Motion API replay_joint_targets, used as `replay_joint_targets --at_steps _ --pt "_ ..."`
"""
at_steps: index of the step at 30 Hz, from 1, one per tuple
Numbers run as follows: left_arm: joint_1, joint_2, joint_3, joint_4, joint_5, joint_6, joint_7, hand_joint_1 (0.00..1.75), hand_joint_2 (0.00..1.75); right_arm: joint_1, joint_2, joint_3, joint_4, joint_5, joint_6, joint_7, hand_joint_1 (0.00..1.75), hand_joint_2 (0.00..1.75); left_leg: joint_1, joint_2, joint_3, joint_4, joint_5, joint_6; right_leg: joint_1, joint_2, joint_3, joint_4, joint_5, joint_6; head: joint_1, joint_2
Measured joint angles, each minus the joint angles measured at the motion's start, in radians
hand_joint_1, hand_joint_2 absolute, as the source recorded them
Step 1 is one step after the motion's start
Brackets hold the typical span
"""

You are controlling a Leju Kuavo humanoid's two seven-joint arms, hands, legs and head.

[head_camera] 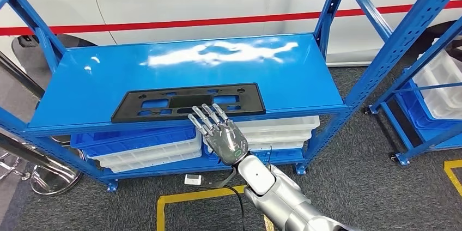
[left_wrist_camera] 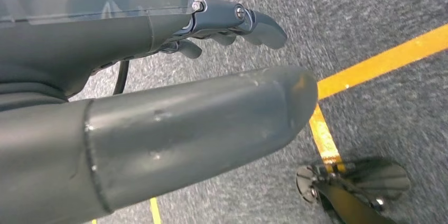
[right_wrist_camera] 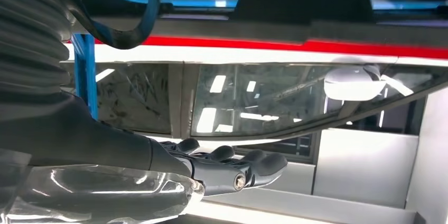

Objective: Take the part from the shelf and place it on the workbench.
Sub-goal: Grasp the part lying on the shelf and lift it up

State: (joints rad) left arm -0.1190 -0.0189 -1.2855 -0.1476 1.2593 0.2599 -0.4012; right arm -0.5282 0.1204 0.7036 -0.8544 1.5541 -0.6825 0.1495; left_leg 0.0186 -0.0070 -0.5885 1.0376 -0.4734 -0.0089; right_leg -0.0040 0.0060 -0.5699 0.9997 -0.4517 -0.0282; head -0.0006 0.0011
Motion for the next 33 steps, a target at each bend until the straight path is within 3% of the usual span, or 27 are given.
replay_joint_targets --at_steps 3,4,5,6,8,10,13,15,16,18,19,20,21,23,25,27,30,31,33 --pt "-0.001 0.000 0.000 0.000 0.000 0.001 -0.001 0.00 0.00 0.000 0.006 0.009 0.005 0.000 0.000 -0.001 0.00 1.75 0.003 0.001 -0.089 0.182 -0.084 -0.009 0.001 -0.004 0.006 -0.003 -0.003 -0.011 -0.001 0.000" --pt "0.000 0.000 0.000 0.000 0.000 0.001 -0.002 0.00 0.00 0.000 0.008 0.014 0.009 0.000 0.000 -0.001 0.00 1.75 0.003 0.001 -0.118 0.232 -0.096 -0.011 0.002 -0.005 0.007 -0.002 -0.005 -0.012 -0.001 0.000" --pt "0.000 0.000 0.000 0.000 0.000 0.001 -0.002 0.00 0.00 0.001 0.010 0.019 0.013 0.000 0.000 -0.001 0.00 1.75 0.003 0.002 -0.131 0.248 -0.088 -0.012 0.002 -0.004 0.009 -0.001 -0.008 -0.012 -0.001 0.000" --pt "0.001 0.000 0.000 0.000 0.000 0.001 -0.003 0.00 0.00 0.001 0.013 0.024 0.018 0.000 0.000 -0.001 0.00 1.75 0.003 0.002 -0.124 0.224 -0.061 -0.011 0.003 -0.004 0.011 0.001 -0.011 -0.012 -0.001 0.000" --pt "-0.001 0.001 0.000 0.000 0.000 0.003 -0.004 0.00 0.00 0.000 0.024 0.036 0.027 0.000 0.000 0.002 0.00 1.75 0.002 0.002 -0.067 0.094 0.012 -0.006 0.003 -0.002 0.018 0.005 -0.021 -0.007 -0.001 0.000" --pt "-0.004 0.002 -0.001 0.000 0.000 0.006 -0.004 0.00 0.00 -0.004 0.037 0.047 0.039 0.000 0.000 0.004 0.00 1.75 -0.002 0.002 -0.021 -0.008 0.045 0.001 0.007 -0.001 0.019 0.011 -0.029 0.002 -0.001 0.000" --pt "-0.006 0.001 -0.001 0.000 0.000 0.007 -0.004 0.00 0.00 -0.011 0.056 0.062 0.061 0.000 0.000 0.002 0.00 1.75 -0.003 0.000 -0.013 -0.028 0.043 0.014 0.009 -0.001 0.017 0.012 -0.035 0.016 -0.001 0.000" --pt "-0.007 0.000 -0.001 0.000 0.000 0.007 -0.004 0.00 0.00 -0.016 0.068 0.066 0.073 0.000 0.000 -0.002 0.00 1.75 0.003 0.001 -0.007 -0.035 0.043 0.026 0.009 -0.001 0.008 0.039 -0.056 0.026 0.000 0.000" --pt "-0.008 0.000 -0.001 0.000 0.000 0.007 -0.004 0.00 0.00 -0.020 0.071 0.066 0.077 0.000 0.000 -0.003 0.00 1.75 0.006 0.002 -0.005 -0.038 0.043 0.031 0.008 -0.002 -0.011 0.081 -0.080 0.030 0.000 0.000" --pt "-0.010 0.000 -0.001 0.000 0.000 0.007 -0.004 0.00 0.00 -0.023 0.075 0.070 0.088 0.000 0.000 -0.003 0.00 1.75 0.005 0.003 -0.003 -0.038 0.041 0.038 0.002 -0.002 -0.082 0.217 -0.140 0.036 0.000 0.000" --pt "-0.010 0.001 -0.002 0.000 0.000 0.007 -0.004 0.00 0.00 -0.023 0.075 0.072 0.094 0.000 0.000 -0.003 0.00 1.75 0.005 0.003 -0.003 -0.037 0.039 0.039 -0.001 -0.002 -0.117 0.276 -0.156 0.039 0.000 0.000" --pt "-0.009 0.001 -0.002 0.000 0.000 0.007 -0.004 0.00 0.00 -0.022 0.075 0.074 0.099 0.000 0.000 -0.004 0.00 1.75 0.005 0.002 -0.002 -0.036 0.037 0.039 -0.003 -0.002 -0.138 0.304 -0.154 0.041 0.000 0.000" --pt "-0.008 0.001 -0.002 0.000 0.000 0.007 -0.004 0.00 0.00 -0.022 0.076 0.076 0.104 0.000 0.000 -0.005 0.00 1.75 0.005 0.001 0.000 -0.035 0.035 0.038 -0.005 -0.002 -0.139 0.292 -0.131 0.041 0.000 0.000" --pt "-0.009 0.000 -0.002 0.000 0.000 0.007 -0.005 0.00 0.00 -0.027 0.081 0.084 0.114 0.000 0.000 -0.008 0.00 1.75 0.005 -0.001 0.007 -0.031 0.027 0.033 -0.007 -0.003 -0.091 0.171 -0.050 0.037 0.000 0.000" --pt "-0.010 -0.001 -0.002 0.000 0.000 0.006 -0.006 0.00 0.00 -0.035 0.093 0.099 0.129 0.000 0.000 -0.010 0.00 1.75 0.001 -0.001 0.010 -0.027 0.020 0.024 -0.003 -0.003 -0.042 0.057 -0.004 0.029 0.000 0.000" --pt "-0.012 -0.002 -0.003 0.000 0.000 0.004 -0.008 0.00 0.00 -0.039 0.108 0.120 0.147 0.000 0.000 -0.012 0.00 1.75 0.000 0.000 0.010 -0.027 0.017 0.011 0.003 -0.001 -0.031 0.030 -0.005 0.022 0.000 0.000" --pt "-0.013 -0.002 -0.003 0.000 0.000 0.003 -0.008 0.00 0.00 -0.041 0.132 0.149 0.170 0.000 0.000 -0.012 0.00 1.75 0.005 0.001 0.009 -0.012 0.000 -0.007 0.000 0.000 -0.022 0.017 -0.002 0.004 0.000 0.000" --pt "-0.013 -0.002 -0.003 0.000 0.000 0.003 -0.008 0.00 0.00 -0.042 0.140 0.156 0.177 0.000 0.000 -0.012 0.00 1.75 0.005 0.002 -0.006 0.023 -0.021 -0.011 -0.002 -0.001 -0.017 0.011 -0.001 -0.003 0.000 0.000" --pt "-0.013 -0.002 -0.004 0.000 0.000 0.003 -0.008 0.00 0.00 -0.043 0.152 0.168 0.189 0.000 0.000 -0.012 0.00 1.75 0.006 0.002 -0.067 0.150 -0.082 -0.016 -0.002 -0.004 -0.011 0.008 -0.004 -0.012 -0.001 0.000"
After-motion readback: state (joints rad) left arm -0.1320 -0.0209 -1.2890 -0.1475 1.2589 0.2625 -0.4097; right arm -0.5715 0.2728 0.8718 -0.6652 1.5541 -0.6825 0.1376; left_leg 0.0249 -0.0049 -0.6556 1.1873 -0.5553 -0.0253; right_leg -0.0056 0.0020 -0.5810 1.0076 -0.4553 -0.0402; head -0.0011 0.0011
